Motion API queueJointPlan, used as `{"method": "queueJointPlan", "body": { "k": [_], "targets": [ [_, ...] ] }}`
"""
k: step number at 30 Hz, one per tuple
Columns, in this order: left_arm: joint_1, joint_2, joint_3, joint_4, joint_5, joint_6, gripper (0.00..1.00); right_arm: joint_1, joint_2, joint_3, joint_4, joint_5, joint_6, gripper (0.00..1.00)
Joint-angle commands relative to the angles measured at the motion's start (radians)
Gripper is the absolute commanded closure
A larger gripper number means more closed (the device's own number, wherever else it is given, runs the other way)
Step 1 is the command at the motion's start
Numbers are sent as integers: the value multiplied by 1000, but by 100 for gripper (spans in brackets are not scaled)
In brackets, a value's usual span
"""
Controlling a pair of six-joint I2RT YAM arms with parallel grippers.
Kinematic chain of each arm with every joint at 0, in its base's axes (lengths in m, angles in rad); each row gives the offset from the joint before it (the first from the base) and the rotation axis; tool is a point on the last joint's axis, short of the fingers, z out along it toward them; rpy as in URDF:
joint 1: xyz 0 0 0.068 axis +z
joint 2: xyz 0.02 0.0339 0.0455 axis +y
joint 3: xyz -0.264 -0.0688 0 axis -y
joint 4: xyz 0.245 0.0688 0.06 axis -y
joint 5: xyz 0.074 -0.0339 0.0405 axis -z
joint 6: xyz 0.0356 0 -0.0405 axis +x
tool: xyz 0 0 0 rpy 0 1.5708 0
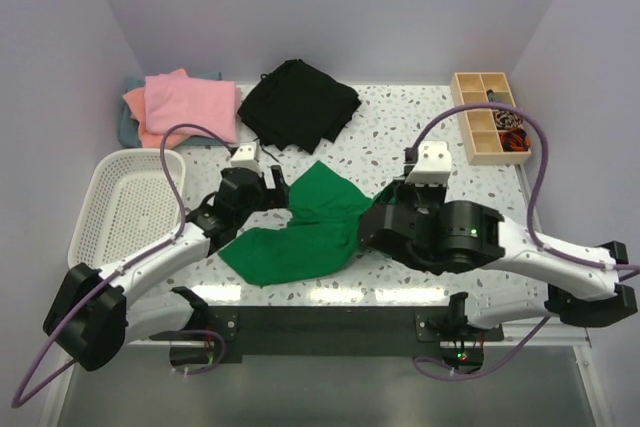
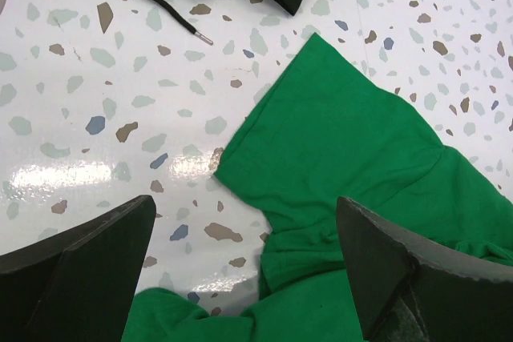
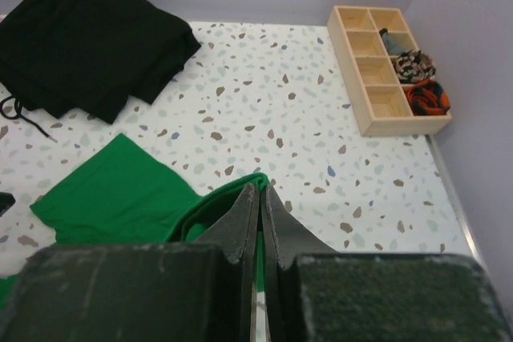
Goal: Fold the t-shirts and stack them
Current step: Flatten out the tshirt
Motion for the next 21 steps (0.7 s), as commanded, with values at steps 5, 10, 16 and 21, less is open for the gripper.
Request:
{"method": "queueJointPlan", "body": {
  "k": [5, 10, 16, 21],
  "targets": [
    [11, 40, 5, 30, 64, 17, 0, -121, -228, -124, 399, 35, -631, 100],
    [11, 100, -29, 113, 116, 8, 0, -181, -270, -177, 289, 25, -500, 100],
    [11, 224, 38, 129, 144, 39, 0, -183, -278, -99, 295, 47, -584, 100],
    [9, 256, 26, 140, 207, 25, 0, -184, -278, -135, 341, 25, -610, 100]
  ]
}}
